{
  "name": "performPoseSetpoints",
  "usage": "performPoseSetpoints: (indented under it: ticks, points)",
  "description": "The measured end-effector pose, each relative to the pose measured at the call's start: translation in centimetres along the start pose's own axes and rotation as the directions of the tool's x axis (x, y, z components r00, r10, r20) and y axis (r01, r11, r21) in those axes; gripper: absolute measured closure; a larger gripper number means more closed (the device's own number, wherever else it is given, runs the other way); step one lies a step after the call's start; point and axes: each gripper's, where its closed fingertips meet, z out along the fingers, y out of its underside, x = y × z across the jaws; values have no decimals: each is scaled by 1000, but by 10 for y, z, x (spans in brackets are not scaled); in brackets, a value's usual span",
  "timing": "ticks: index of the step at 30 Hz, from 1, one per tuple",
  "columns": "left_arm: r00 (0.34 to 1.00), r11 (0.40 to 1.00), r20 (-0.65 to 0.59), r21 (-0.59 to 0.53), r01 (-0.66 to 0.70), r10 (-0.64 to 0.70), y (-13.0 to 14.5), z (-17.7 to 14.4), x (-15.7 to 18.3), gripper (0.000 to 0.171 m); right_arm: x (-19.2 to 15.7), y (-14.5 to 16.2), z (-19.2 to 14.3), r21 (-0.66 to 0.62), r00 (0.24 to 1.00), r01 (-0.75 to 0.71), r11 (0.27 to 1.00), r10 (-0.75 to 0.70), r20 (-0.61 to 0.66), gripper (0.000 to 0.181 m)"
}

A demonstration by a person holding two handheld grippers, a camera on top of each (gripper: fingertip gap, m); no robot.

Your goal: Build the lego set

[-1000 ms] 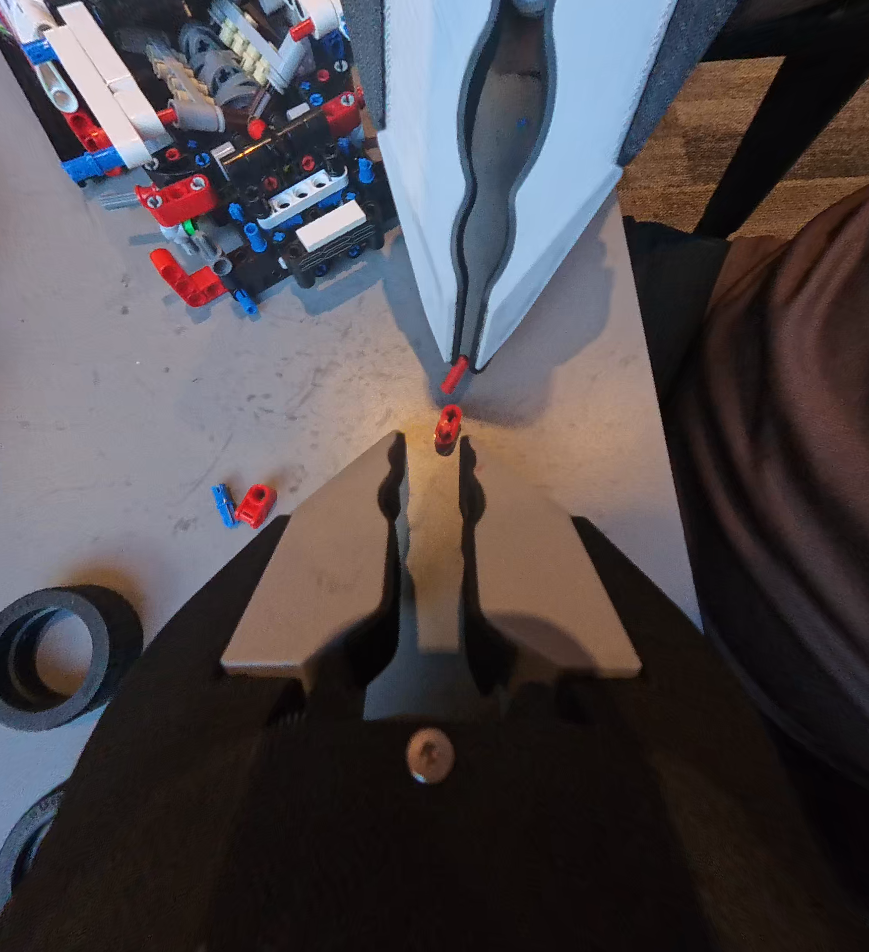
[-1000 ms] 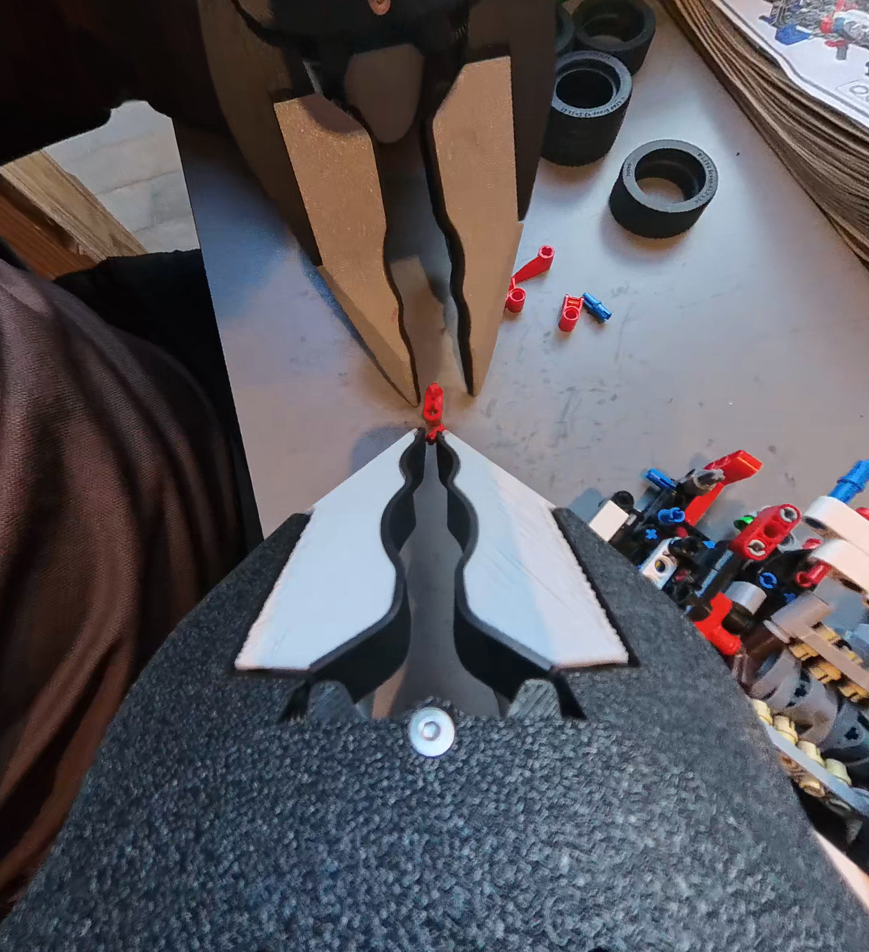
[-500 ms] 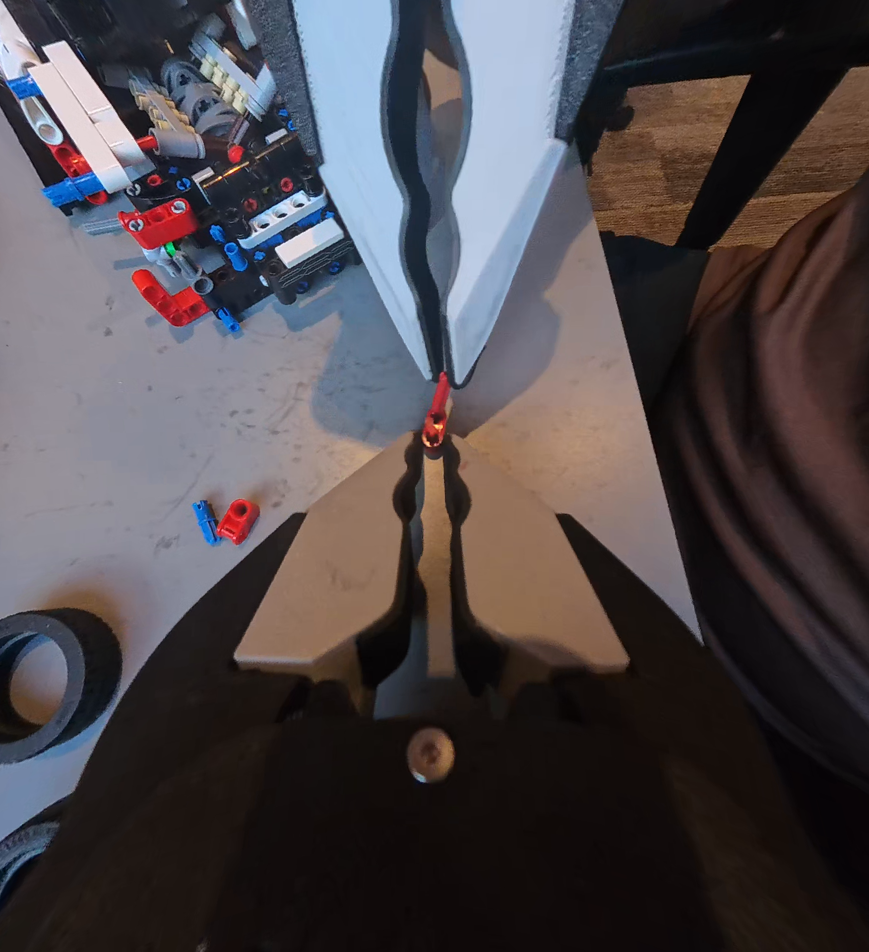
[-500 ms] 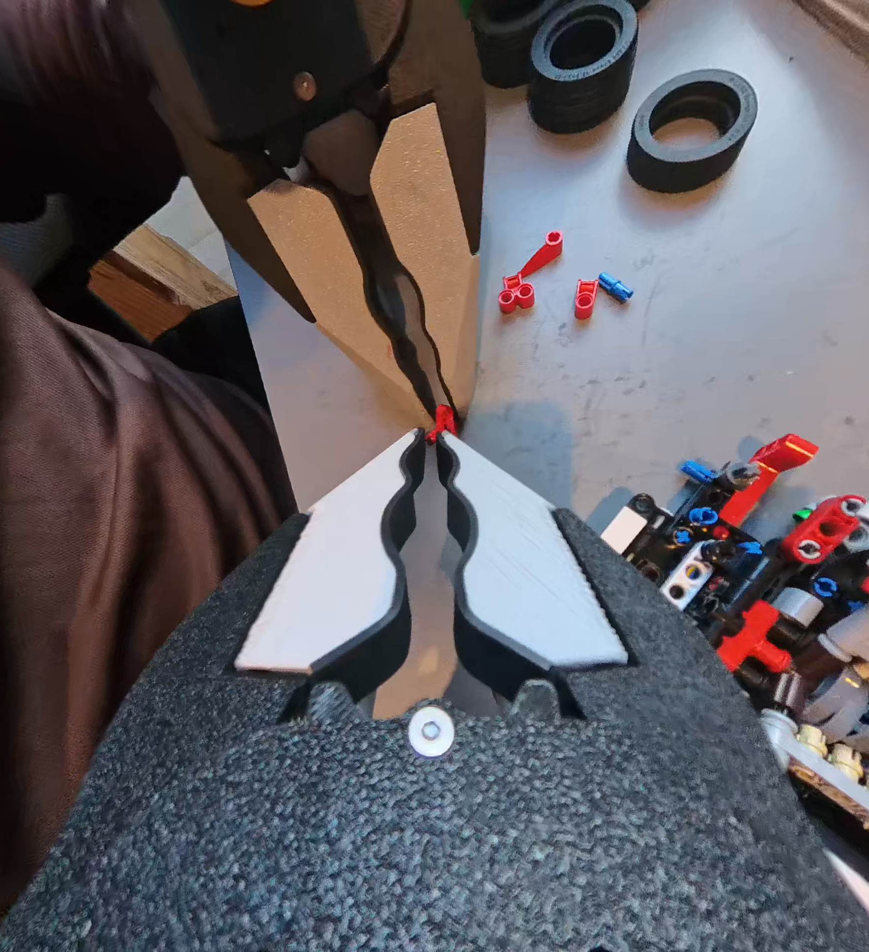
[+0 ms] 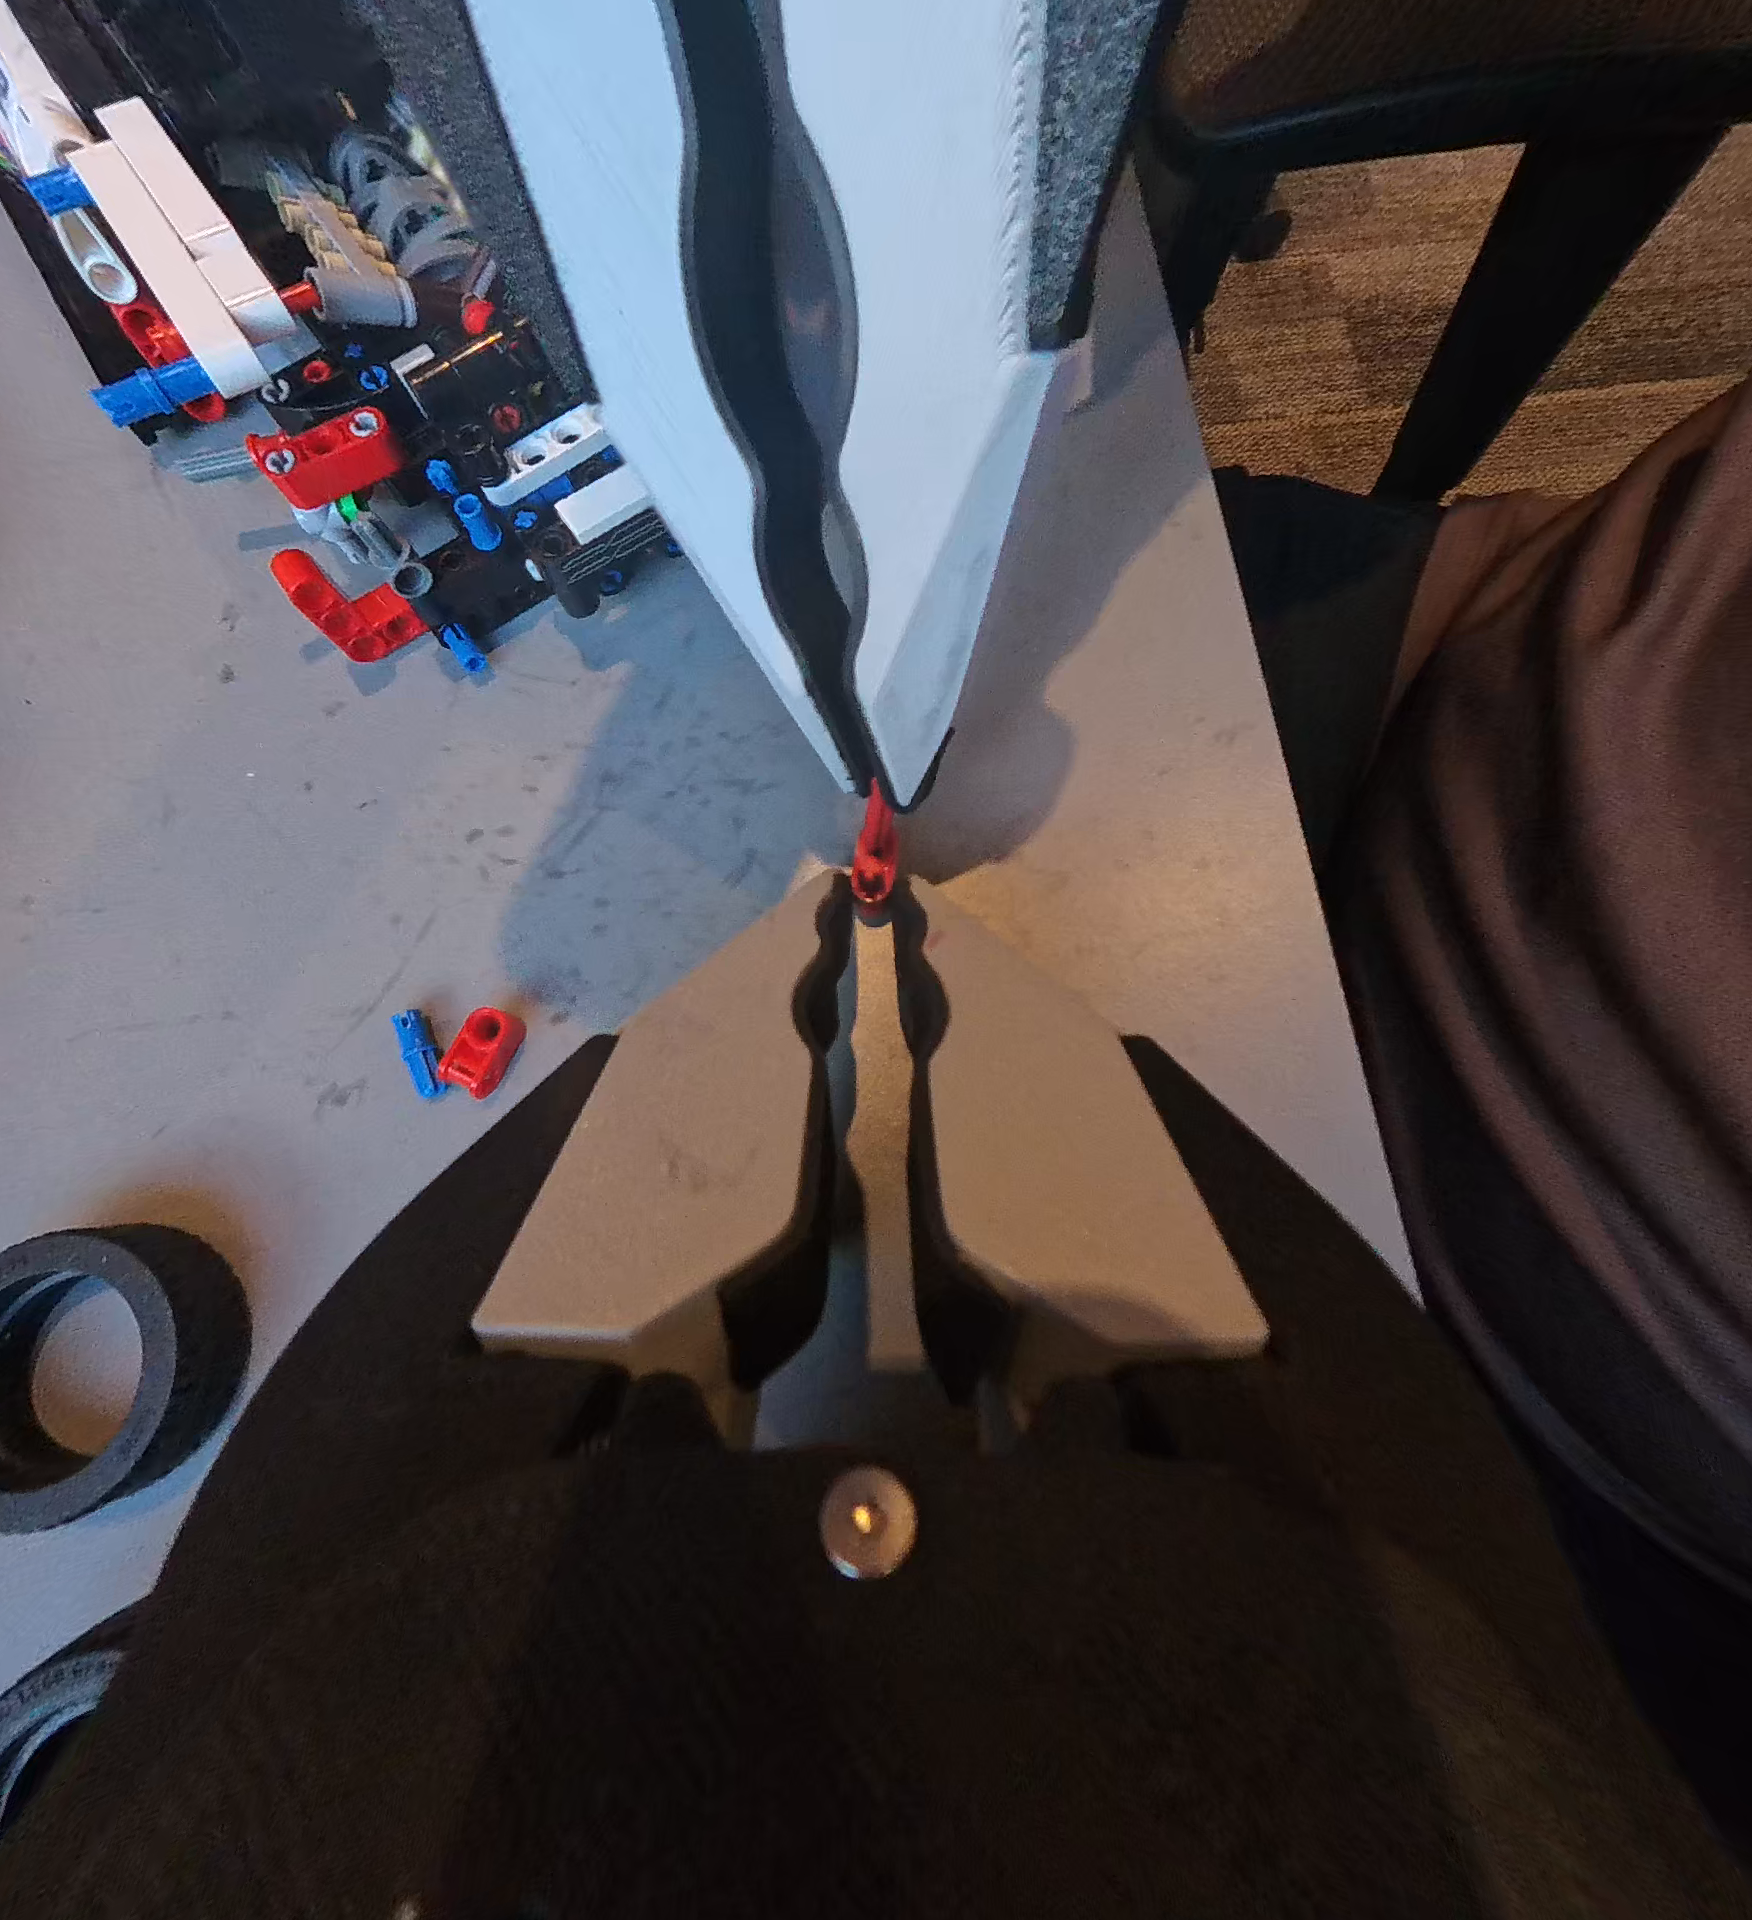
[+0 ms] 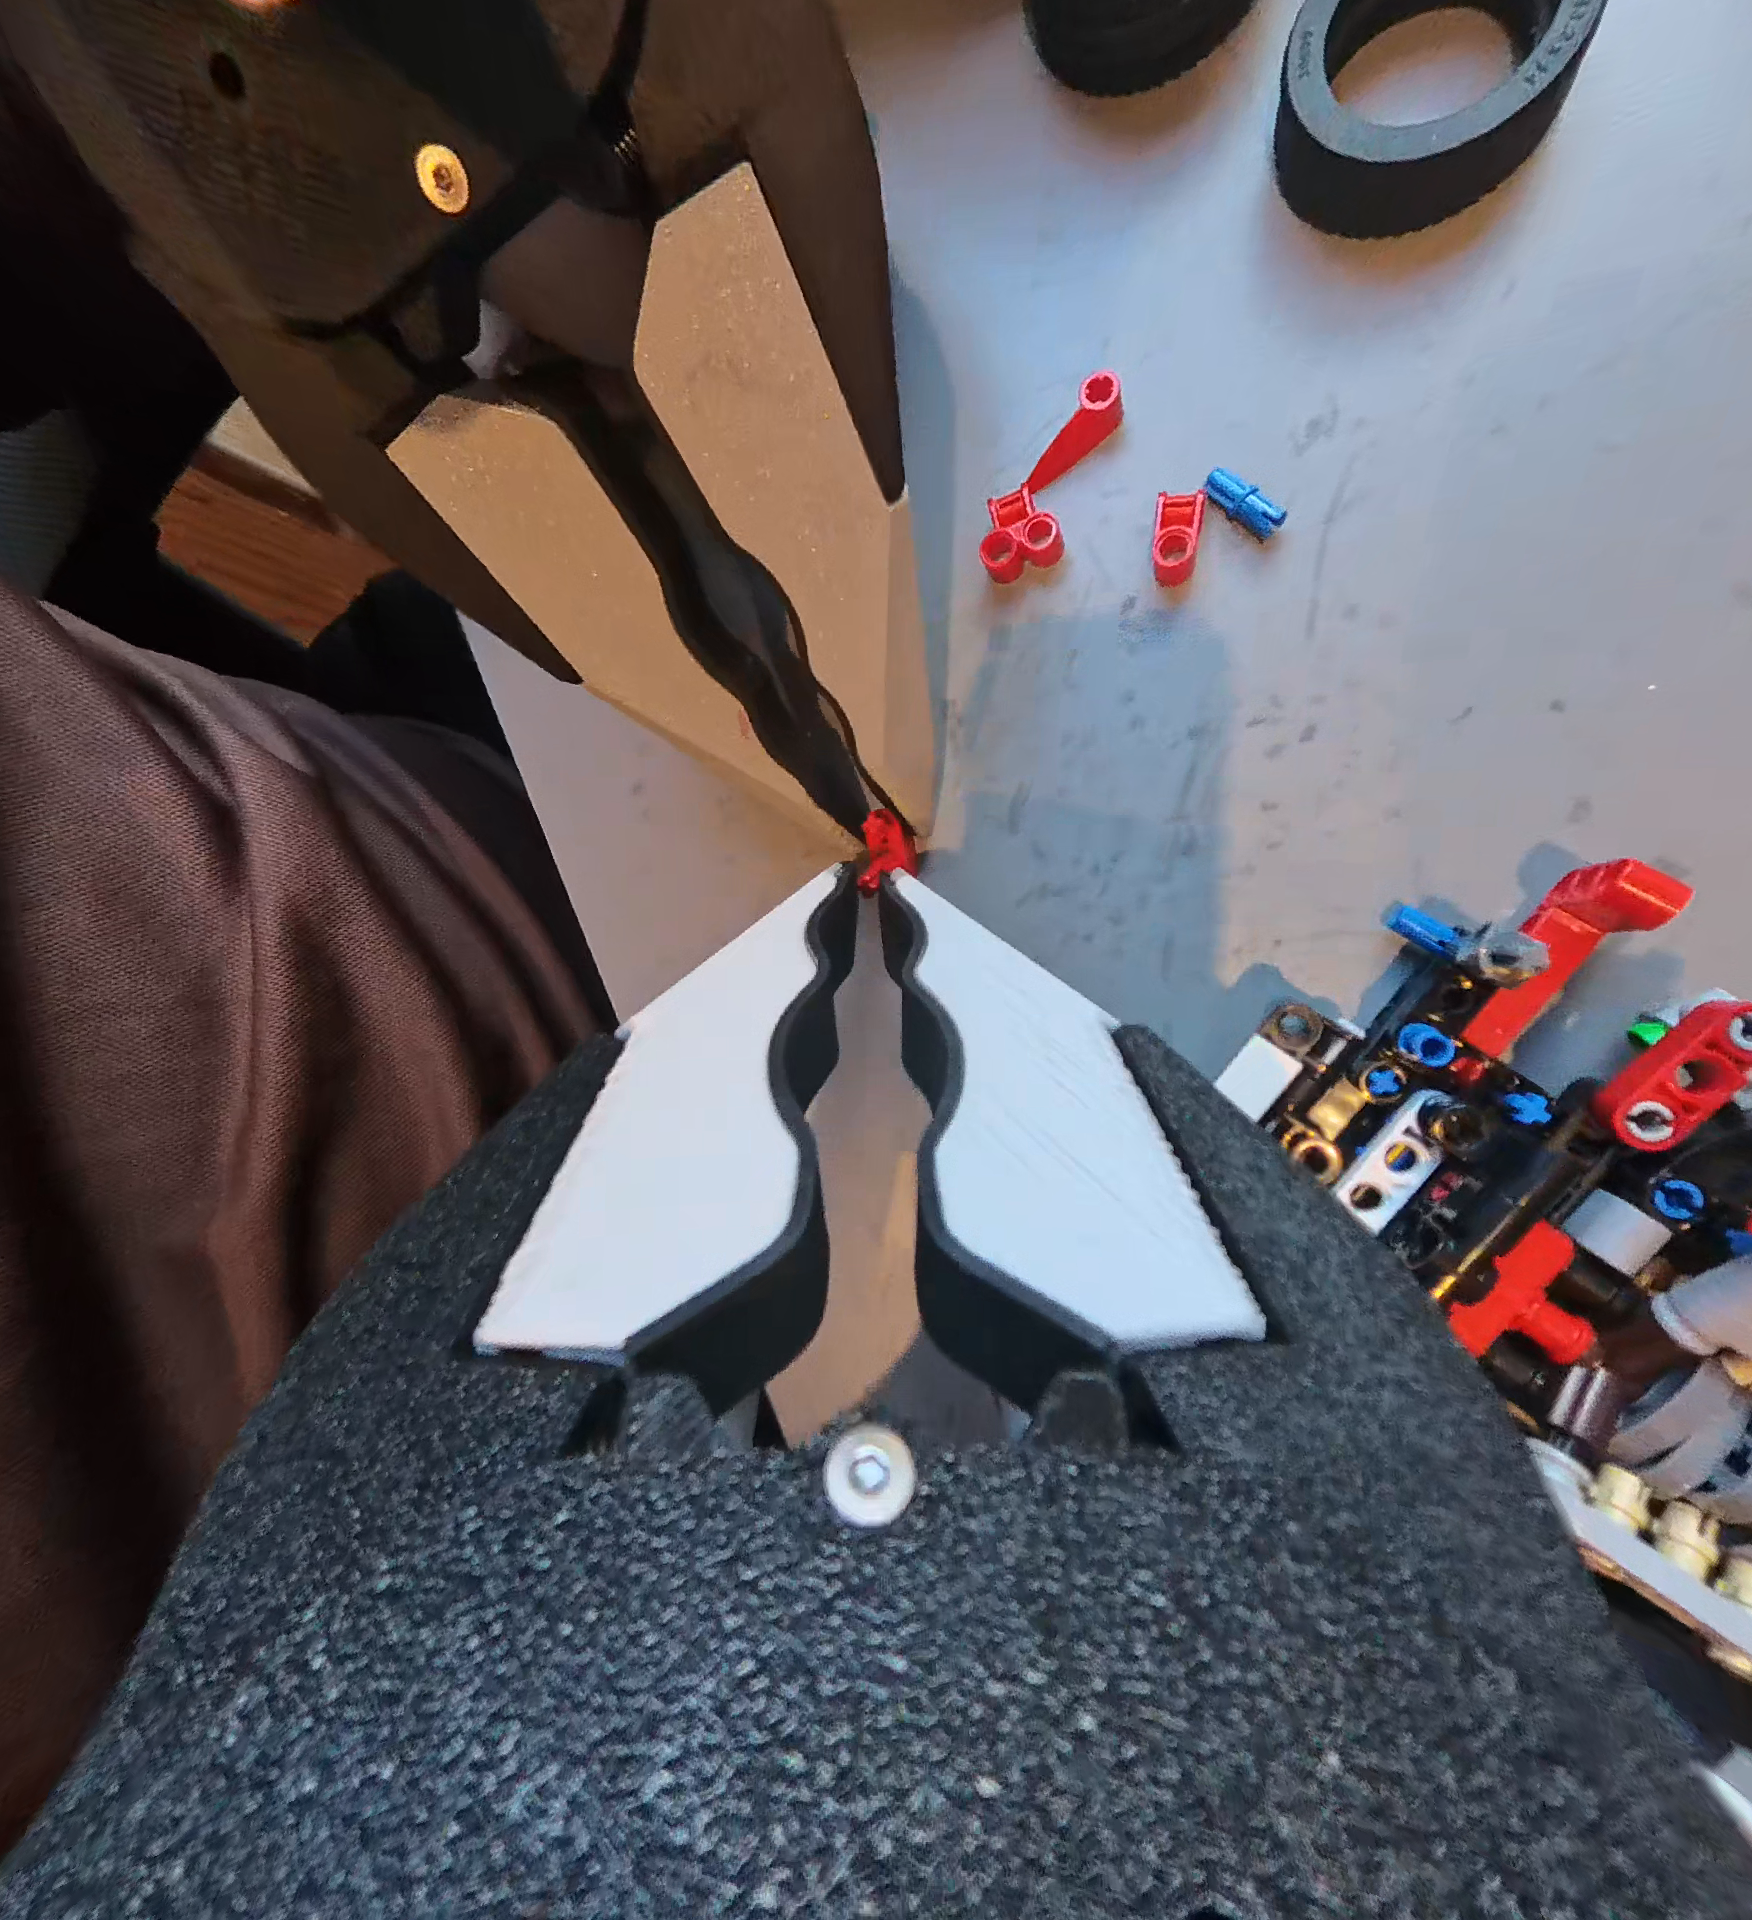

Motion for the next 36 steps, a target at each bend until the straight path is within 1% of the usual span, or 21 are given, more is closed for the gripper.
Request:
performPoseSetpoints:
  ticks: [6, 10, 15, 18, 20, 22, 24, 27, 32, 36]
  points:
    - [1000, 1000, 7, 0, 2, -2, 0, 0, 0, 167, 0, -4, 2, -70, 1000, 0, 998, 0, -5, 177]
    - [1000, 1000, 13, 0, -3, 3, -1, 0, 0, 167, 0, -1, 1, -109, 1000, 11, 994, -11, -6, 177]
    - [1000, 1000, 15, 0, -3, 3, -1, 0, 0, 167, 0, -2, 2, -132, 989, 112, 985, -123, -80, 178]
    - [1000, 1000, 15, 0, -1, 1, 0, 0, 0, 167, 1, -1, 1, -165, 985, 126, 978, -143, -96, 178]
    - [1000, 1000, 17, 0, 0, 0, 0, 0, 0, 167, 2, 5, 1, -204, 983, 134, 970, -156, -95, 178]
    - [1000, 1000, 20, 0, 2, -2, -1, 1, -1, 166, 9, 18, 7, -273, 969, 175, 946, -215, -125, 178]
    - [1000, 1000, 18, 1, 5, -5, 0, 0, -1, 166, 6, 16, 12, -248, 969, 185, 951, -218, -115, 179]
    - [1000, 1000, 15, 1, 8, -8, 0, 0, -1, 167, 3, 15, 8, -216, 979, 160, 963, -183, -89, 178]
    - [1000, 1000, 20, 1, 8, -8, 0, 0, -1, 167, 1, 7, -1, -137, 984, 136, 981, -150, -98, 178]
    - [999, 1000, 41, 3, 19, -19, 0, -1, -4, 158, 2, 11, -3, -111, 986, 115, 987, -127, -111, 178]
